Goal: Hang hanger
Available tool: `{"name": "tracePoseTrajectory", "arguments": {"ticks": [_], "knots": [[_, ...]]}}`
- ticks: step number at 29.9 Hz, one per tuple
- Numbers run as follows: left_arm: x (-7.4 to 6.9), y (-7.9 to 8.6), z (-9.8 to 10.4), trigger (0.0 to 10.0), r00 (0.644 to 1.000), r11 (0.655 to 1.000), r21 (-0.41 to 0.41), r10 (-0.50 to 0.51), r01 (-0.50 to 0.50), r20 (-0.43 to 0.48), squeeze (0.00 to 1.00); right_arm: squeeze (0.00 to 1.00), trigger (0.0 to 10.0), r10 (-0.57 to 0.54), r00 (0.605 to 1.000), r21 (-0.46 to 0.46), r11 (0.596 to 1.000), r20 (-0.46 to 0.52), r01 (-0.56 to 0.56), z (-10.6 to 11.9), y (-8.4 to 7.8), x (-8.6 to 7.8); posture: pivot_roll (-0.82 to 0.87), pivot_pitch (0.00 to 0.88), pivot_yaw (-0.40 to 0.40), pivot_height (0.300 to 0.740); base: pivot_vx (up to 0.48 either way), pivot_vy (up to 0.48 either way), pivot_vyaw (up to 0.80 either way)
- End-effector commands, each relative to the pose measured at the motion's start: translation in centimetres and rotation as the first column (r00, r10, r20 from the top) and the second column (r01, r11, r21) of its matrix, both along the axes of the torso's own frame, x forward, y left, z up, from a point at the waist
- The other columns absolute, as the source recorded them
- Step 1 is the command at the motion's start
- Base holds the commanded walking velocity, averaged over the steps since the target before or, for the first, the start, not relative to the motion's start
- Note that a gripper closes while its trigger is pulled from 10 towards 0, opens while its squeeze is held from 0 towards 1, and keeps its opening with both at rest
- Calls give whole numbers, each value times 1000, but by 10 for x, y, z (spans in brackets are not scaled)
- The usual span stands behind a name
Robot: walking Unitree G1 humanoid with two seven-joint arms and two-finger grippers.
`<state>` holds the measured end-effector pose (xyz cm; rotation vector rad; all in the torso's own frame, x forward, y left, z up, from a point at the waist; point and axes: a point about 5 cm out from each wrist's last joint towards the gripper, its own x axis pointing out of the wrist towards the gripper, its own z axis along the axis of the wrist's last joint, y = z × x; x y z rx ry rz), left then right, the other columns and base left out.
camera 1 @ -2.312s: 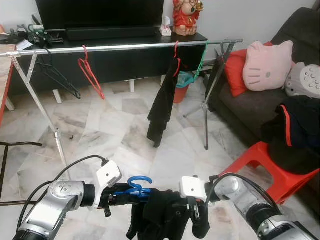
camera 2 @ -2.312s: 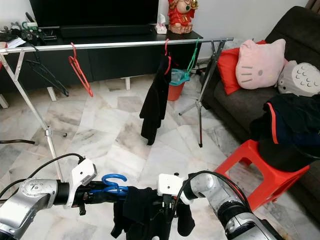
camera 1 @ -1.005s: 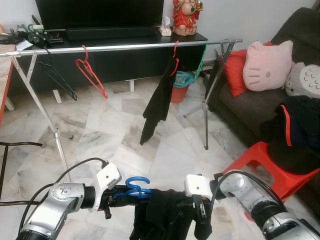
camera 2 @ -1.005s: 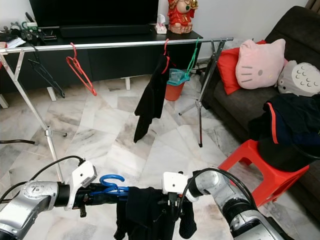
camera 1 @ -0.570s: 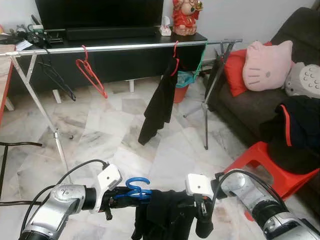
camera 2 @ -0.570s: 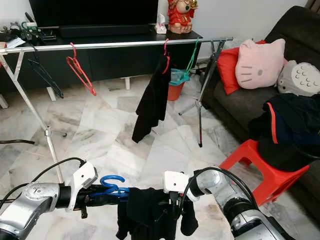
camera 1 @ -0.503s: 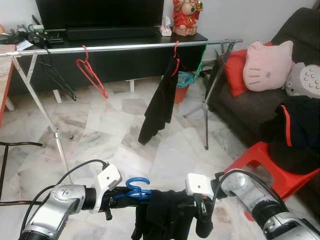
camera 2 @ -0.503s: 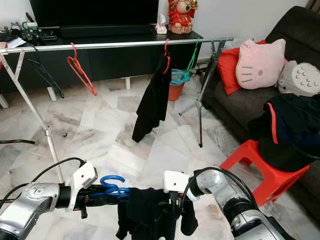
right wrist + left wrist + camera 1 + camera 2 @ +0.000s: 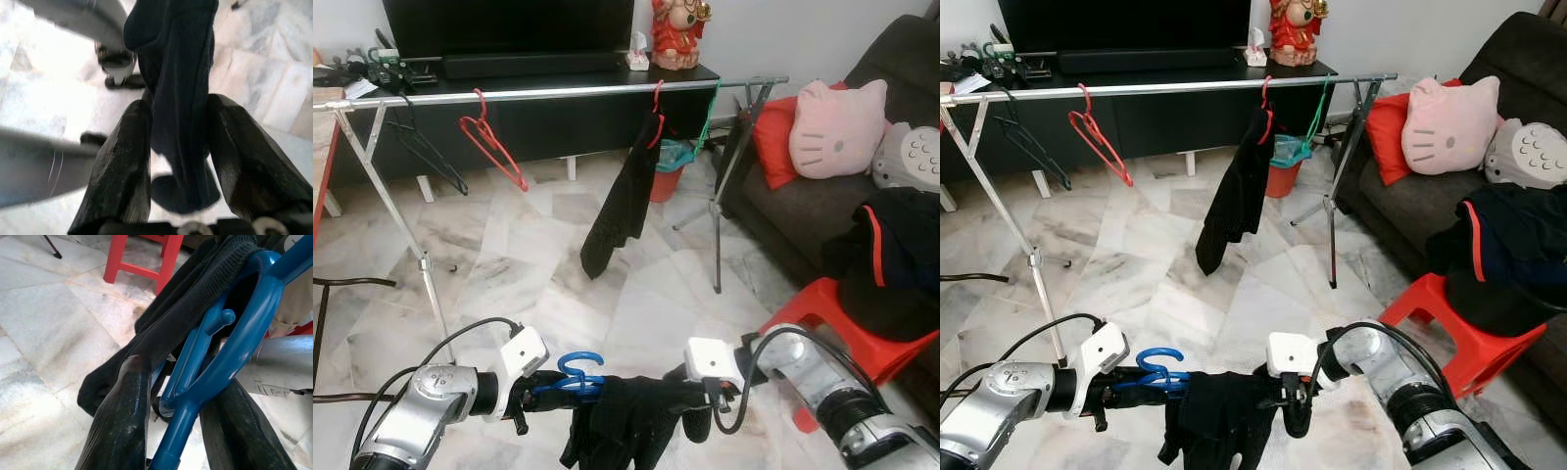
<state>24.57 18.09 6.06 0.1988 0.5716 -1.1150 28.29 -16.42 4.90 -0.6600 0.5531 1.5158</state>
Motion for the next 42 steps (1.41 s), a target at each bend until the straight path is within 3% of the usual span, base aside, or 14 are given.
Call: {"name": "tracePoseTrajectory", "arguments": {"ticks": [1,4,8,16,19,20,22,27,35,40,41,42], "knots": [[4,-1,5,0,1000,1000,-7,-1,2,30,0,0,10000,16,1000,-54,998,2,-16,-1,-10,-3,52,0,-110,740,0,0,0],[5,-1,4,0,1000,1000,-8,0,0,30,0,0,10000,48,999,-230,972,-13,-50,-6,-37,-10,52,0,-110,740,0,0,0],[5,-2,4,0,1000,1000,-10,0,0,30,0,0,10000,26,1000,-244,970,10,-23,-6,-42,-10,41,0,-108,740,0,0,0],[7,-3,3,0,999,1000,-13,9,-9,37,0,0,10000,-65,986,-159,983,155,90,-6,-30,0,36,0,-105,740,0,0,0],[7,-3,3,0,999,1000,-16,16,-15,40,0,0,10000,-99,966,-127,983,238,132,-6,-22,5,42,0,-110,740,0,0,0],[7,-2,3,0,999,1000,-19,19,-18,40,0,0,10000,-142,945,-85,981,294,174,-3,-18,11,47,0,-113,740,0,0,0],[6,-1,3,0,999,1000,-19,20,-20,39,0,0,10000,-173,933,-35,981,316,193,2,-14,15,47,0,-113,740,0,0,0],[5,0,3,0,999,1000,-17,22,-22,36,0,0,10000,-201,931,-10,977,305,214,4,-13,17,45,0,-113,740,0,0,0],[6,1,2,0,999,1000,-18,26,-25,34,0,0,10000,-173,965,-73,979,199,190,-10,-27,1,41,0,-111,740,0,0,0],[5,1,2,0,999,1000,-16,25,-24,31,0,0,10000,-188,963,-76,976,193,206,-11,-29,0,41,0,-107,740,0,0,0],[5,2,2,0,999,1000,-16,24,-24,31,0,165,10000,-186,963,-78,976,196,205,-12,-29,0,41,0,-107,740,0,0,0],[5,2,2,0,999,1000,-16,24,-24,31,0,165,10000,-186,963,-78,976,196,205,-12,-29,0,41,0,-107,740,0,0,0]]}}
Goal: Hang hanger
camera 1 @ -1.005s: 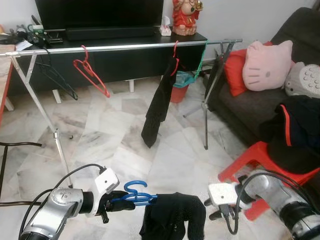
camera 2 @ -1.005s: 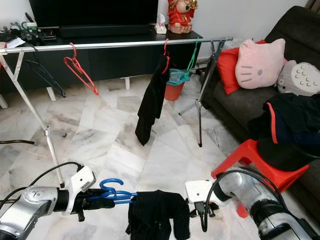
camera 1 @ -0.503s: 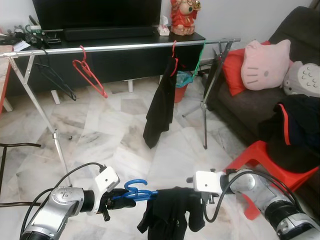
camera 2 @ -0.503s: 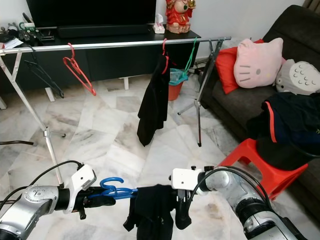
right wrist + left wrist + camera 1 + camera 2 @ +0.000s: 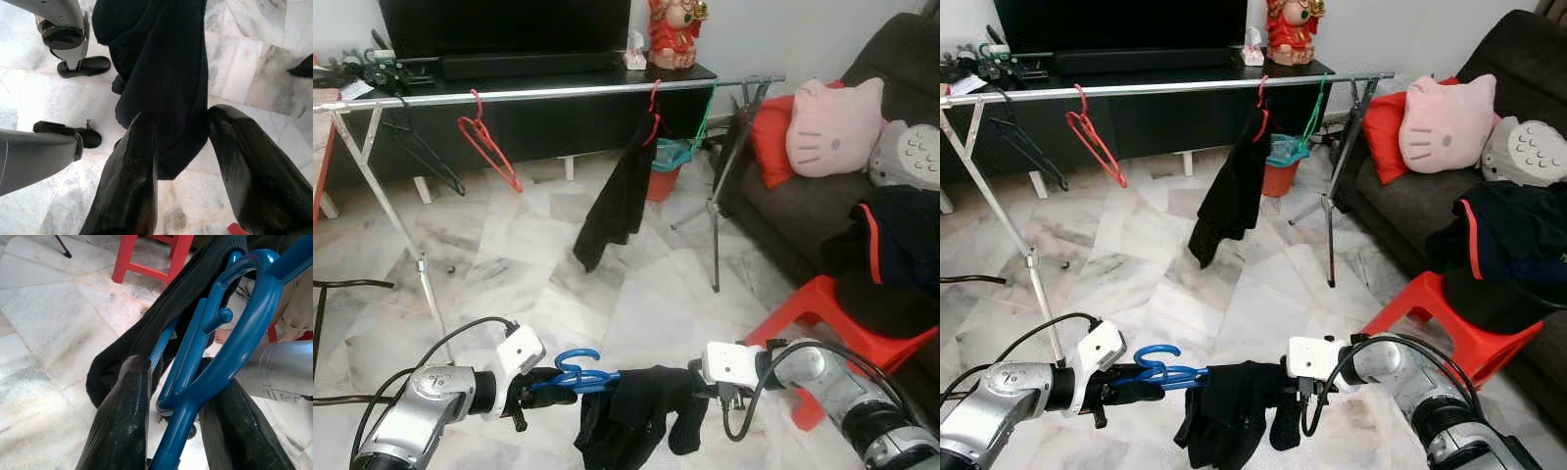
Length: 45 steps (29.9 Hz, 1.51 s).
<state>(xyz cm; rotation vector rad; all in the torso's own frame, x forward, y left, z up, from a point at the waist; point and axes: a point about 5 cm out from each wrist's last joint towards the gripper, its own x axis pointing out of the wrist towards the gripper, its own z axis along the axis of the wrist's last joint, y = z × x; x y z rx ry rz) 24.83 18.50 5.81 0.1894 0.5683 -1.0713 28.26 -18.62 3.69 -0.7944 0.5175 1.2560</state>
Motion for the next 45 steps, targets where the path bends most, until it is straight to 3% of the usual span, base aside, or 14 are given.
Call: {"name": "tracePoseTrajectory", "arguments": {"ticks": [1,5,6,8,11,12,13,20,23,33,42,43,45], "knots": [[3,-2,5,0,999,1000,-15,-21,21,25,0,863,10000,-27,1000,-24,999,12,27,0,-9,0,42,0,-106,740,0,0,0],[3,-3,5,0,999,1000,-17,-21,22,25,0,800,10000,-63,997,-49,997,54,66,-1,-11,4,42,0,-104,740,0,0,0],[3,-3,5,0,999,1000,-16,-22,22,25,0,686,10000,-78,995,-53,995,58,81,-2,-11,5,42,0,-104,740,0,0,0],[3,-3,5,0,999,1000,-16,-22,23,24,0,341,10000,-110,991,-64,991,72,115,-3,-13,7,42,0,-104,740,0,0,0],[3,-3,5,0,999,1000,-15,-23,23,24,0,353,10000,-141,988,-52,988,61,145,-5,-13,6,42,0,-104,740,0,0,0],[3,-3,5,0,999,1000,-15,-23,23,23,0,239,10000,-156,987,-41,987,41,158,-7,-13,4,42,0,-104,740,0,0,0],[3,-3,5,0,999,1000,-15,-22,23,23,0,0,10000,-166,986,-29,986,23,166,-10,-13,2,42,0,-104,740,0,0,0],[3,-2,5,0,999,1000,-15,-24,24,24,0,0,10000,-216,976,15,976,-37,217,-21,-7,-5,43,0,-101,740,0,0,0],[4,-3,6,0,999,1000,-18,-23,24,23,0,0,10000,-215,974,-8,977,-72,215,-29,-4,-10,43,0,-101,740,0,0,0],[3,-3,6,0,999,999,-20,-24,24,21,0,0,10000,-258,965,-52,965,-44,256,-40,-2,-14,52,0,-104,740,0,0,0],[3,-3,6,0,1000,1000,-22,-20,21,23,0,0,10000,-329,942,-11,944,-64,329,-49,4,-19,57,0,-106,740,0,0,0],[3,-3,6,0,1000,1000,-22,-20,20,23,0,0,0,-333,941,-16,943,-68,333,-51,4,-21,57,0,-106,740,0,0,0],[3,-3,6,0,1000,1000,-22,-20,20,23,0,0,0,-336,939,-20,942,-70,336,-52,4,-22,57,0,-106,740,0,0,0]]}}
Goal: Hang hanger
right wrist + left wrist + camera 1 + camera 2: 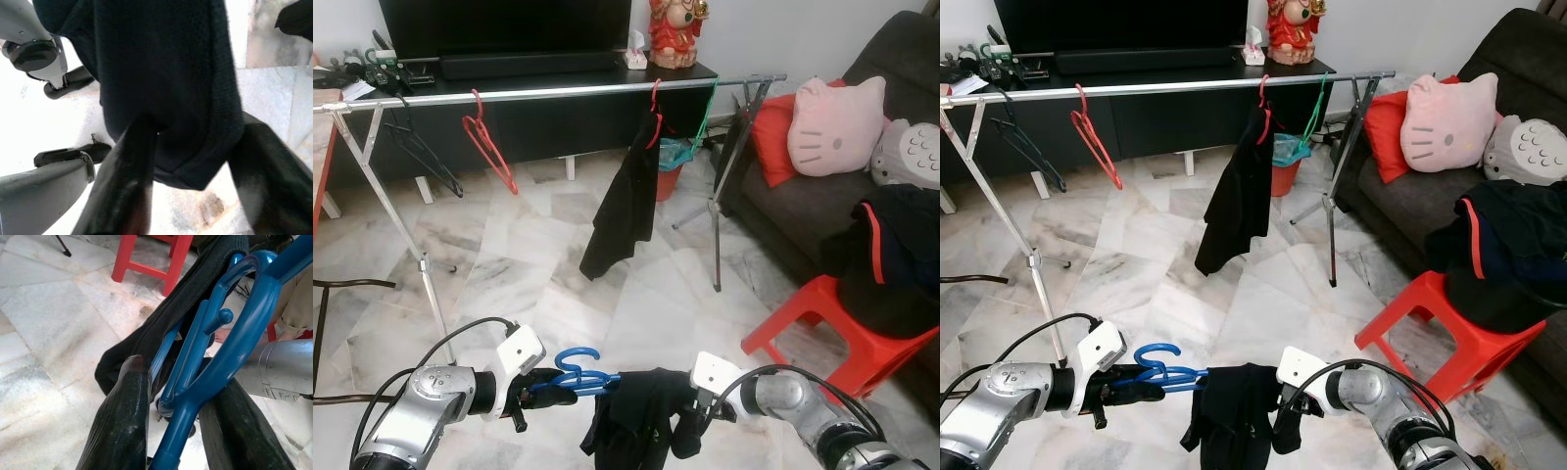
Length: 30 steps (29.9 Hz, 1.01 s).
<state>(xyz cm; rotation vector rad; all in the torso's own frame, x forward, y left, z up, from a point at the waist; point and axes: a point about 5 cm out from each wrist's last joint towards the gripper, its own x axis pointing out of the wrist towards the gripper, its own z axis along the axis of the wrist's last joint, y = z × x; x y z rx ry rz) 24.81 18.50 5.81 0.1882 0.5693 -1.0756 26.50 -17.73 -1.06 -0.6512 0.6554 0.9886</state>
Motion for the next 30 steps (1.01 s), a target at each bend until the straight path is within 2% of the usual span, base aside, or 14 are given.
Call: {"name": "tracePoseTrajectory", "arguments": {"ticks": [1,30], "knots": [[3,-3,6,0,1000,1000,-21,-16,17,25,0,0,0,-34,999,-10,999,-24,34,-5,-6,-5,57,0,-106,740,0,0,0],[4,-1,6,0,1000,1000,-21,-20,21,23,0,0,0,-29,1000,-4,1000,5,29,1,-7,1,59,0,-106,740,0,0,0]]}}
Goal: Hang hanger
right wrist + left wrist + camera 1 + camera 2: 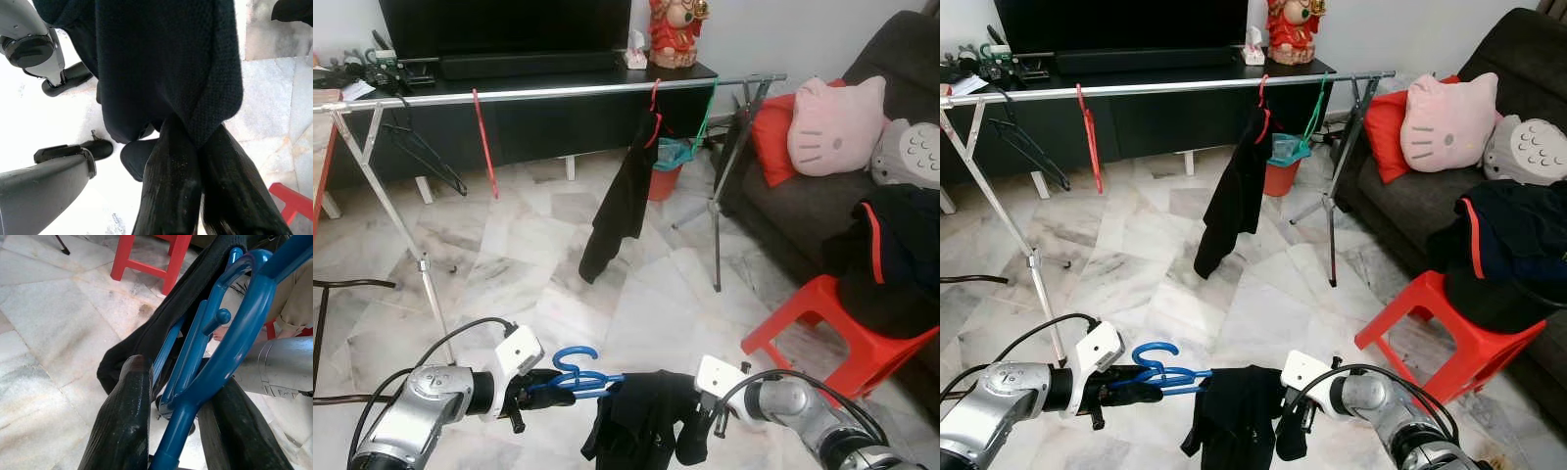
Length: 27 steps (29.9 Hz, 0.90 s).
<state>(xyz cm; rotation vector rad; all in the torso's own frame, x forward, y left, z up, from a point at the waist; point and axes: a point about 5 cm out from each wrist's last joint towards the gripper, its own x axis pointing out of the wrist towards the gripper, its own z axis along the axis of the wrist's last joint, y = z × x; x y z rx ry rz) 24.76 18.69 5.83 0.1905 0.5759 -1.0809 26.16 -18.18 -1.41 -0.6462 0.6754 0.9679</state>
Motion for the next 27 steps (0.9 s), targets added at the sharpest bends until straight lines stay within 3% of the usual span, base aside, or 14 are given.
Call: {"name": "tracePoseTrajectory", "arguments": {"ticks": [1,10,17,24,26,27], "knots": [[4,-3,6,0,1000,1000,-24,-15,15,28,0,0,0,-8,1000,6,1000,16,8,5,-3,5,59,0,-106,740,0,0,0],[-2,9,3,0,1000,1000,11,-11,11,10,0,0,0,-95,993,28,995,76,93,14,-14,14,54,0,-102,740,0,0,0],[-13,41,-1,0,998,994,94,57,-56,-14,0,0,0,-197,975,100,977,107,187,20,-27,15,53,0,-87,740,0,0,0],[-12,56,-8,0,988,978,145,152,-153,16,0,0,0,-217,971,106,973,99,207,16,-29,10,56,0,-80,740,0,0,0],[-9,58,-12,549,981,966,174,186,-192,49,0,0,0,-220,971,110,972,97,209,15,-28,9,56,0,-80,740,0,0,0],[-7,60,-14,3569,973,955,190,221,-230,68,0,0,0,-226,969,113,970,100,215,15,-28,10,56,0,-80,740,0,0,0]]}}
